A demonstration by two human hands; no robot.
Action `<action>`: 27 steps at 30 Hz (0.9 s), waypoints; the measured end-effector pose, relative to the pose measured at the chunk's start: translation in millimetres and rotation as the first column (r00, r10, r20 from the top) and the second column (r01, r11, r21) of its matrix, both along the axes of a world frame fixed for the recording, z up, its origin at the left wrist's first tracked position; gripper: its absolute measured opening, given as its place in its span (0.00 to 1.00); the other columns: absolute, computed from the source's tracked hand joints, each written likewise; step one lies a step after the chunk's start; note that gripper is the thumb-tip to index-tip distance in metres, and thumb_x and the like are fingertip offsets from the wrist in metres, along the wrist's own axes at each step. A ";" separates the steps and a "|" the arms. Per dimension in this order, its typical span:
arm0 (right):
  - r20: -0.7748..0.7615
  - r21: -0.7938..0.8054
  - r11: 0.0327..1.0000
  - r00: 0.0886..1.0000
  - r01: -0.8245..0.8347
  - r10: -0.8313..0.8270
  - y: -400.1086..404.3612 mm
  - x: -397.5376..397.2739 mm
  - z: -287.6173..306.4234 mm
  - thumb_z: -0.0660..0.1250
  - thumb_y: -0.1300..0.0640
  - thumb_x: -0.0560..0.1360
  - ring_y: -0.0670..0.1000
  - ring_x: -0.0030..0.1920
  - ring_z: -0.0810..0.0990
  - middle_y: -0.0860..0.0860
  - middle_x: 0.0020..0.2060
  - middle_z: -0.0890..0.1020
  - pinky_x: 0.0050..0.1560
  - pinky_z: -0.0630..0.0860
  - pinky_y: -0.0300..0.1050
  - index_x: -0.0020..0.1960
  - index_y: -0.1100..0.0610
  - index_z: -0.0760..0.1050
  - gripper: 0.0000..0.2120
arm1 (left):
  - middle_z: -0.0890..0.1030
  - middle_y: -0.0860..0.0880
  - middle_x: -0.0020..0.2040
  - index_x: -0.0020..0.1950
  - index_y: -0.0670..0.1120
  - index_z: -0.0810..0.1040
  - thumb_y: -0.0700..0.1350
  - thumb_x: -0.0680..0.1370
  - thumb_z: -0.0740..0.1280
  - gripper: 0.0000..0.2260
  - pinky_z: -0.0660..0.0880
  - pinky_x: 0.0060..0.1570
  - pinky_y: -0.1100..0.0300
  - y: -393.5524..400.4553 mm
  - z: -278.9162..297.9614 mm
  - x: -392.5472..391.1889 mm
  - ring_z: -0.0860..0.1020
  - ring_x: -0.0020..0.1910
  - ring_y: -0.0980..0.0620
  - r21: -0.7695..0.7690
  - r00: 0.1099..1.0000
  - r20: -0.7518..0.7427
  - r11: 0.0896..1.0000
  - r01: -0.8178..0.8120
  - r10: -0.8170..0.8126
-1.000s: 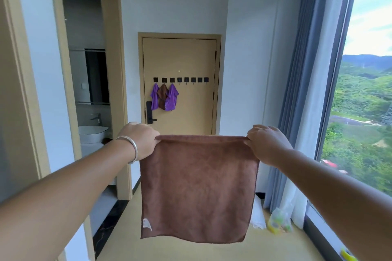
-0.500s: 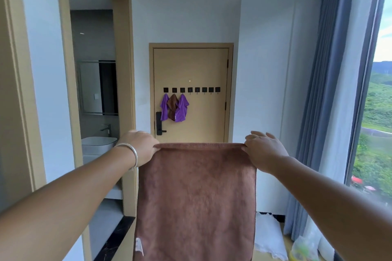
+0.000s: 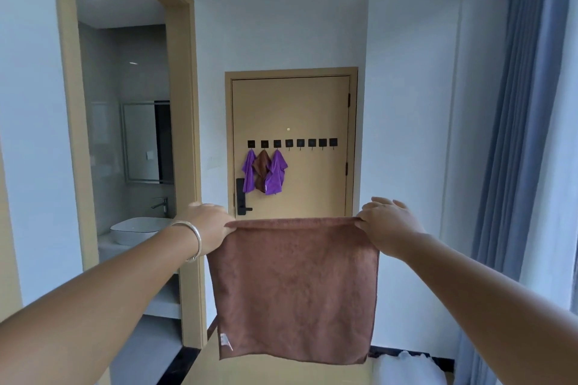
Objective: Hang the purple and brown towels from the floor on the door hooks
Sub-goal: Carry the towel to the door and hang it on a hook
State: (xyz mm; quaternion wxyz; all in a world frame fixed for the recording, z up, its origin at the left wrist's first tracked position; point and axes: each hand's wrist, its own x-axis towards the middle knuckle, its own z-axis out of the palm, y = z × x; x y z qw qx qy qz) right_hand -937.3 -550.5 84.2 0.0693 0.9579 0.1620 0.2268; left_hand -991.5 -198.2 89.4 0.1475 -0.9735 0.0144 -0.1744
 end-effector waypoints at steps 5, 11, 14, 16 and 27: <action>-0.042 0.015 1.000 0.999 -0.005 0.006 15.6 61.8 -14.9 0.49 0.44 0.83 0.47 0.73 0.61 0.43 0.63 0.75 0.72 0.57 0.50 0.62 0.43 0.76 0.19 | 0.75 0.55 0.50 0.51 0.55 0.77 0.52 0.83 0.48 0.18 0.65 0.61 0.53 16.9 -15.4 59.5 0.73 0.55 0.52 0.026 0.999 -0.053 1.000 -0.007 0.009; -0.054 0.004 1.000 0.999 0.003 -0.002 57.7 147.7 -13.4 0.49 0.44 0.83 0.47 0.74 0.58 0.44 0.65 0.74 0.73 0.54 0.50 0.62 0.44 0.75 0.19 | 0.77 0.55 0.52 0.55 0.56 0.77 0.53 0.83 0.48 0.18 0.62 0.65 0.53 60.6 -17.0 152.4 0.73 0.58 0.53 0.004 0.997 -0.074 1.000 0.005 -0.005; -0.022 0.004 1.000 1.000 0.012 -0.012 85.6 193.1 -2.0 0.49 0.44 0.83 0.47 0.71 0.63 0.44 0.60 0.76 0.71 0.58 0.48 0.59 0.45 0.77 0.18 | 0.76 0.55 0.50 0.52 0.56 0.77 0.53 0.83 0.48 0.18 0.63 0.60 0.54 89.0 -6.4 204.6 0.73 0.55 0.53 -0.007 0.999 -0.044 1.000 0.027 -0.028; 0.002 0.030 0.999 1.000 0.013 -0.013 104.3 223.3 6.7 0.50 0.44 0.82 0.47 0.67 0.67 0.44 0.57 0.77 0.68 0.62 0.47 0.57 0.46 0.77 0.18 | 0.76 0.55 0.50 0.51 0.55 0.77 0.53 0.83 0.48 0.18 0.64 0.61 0.54 108.0 1.1 238.5 0.73 0.55 0.53 -0.011 0.999 -0.029 0.999 0.030 -0.030; 0.055 0.040 0.999 0.998 0.016 -0.018 165.8 361.4 10.5 0.51 0.44 0.82 0.47 0.62 0.70 0.43 0.51 0.76 0.63 0.65 0.46 0.55 0.47 0.78 0.18 | 0.75 0.56 0.43 0.42 0.55 0.75 0.53 0.82 0.48 0.18 0.66 0.52 0.56 175.1 3.6 393.3 0.74 0.48 0.53 -0.026 0.998 0.033 0.998 0.057 -0.056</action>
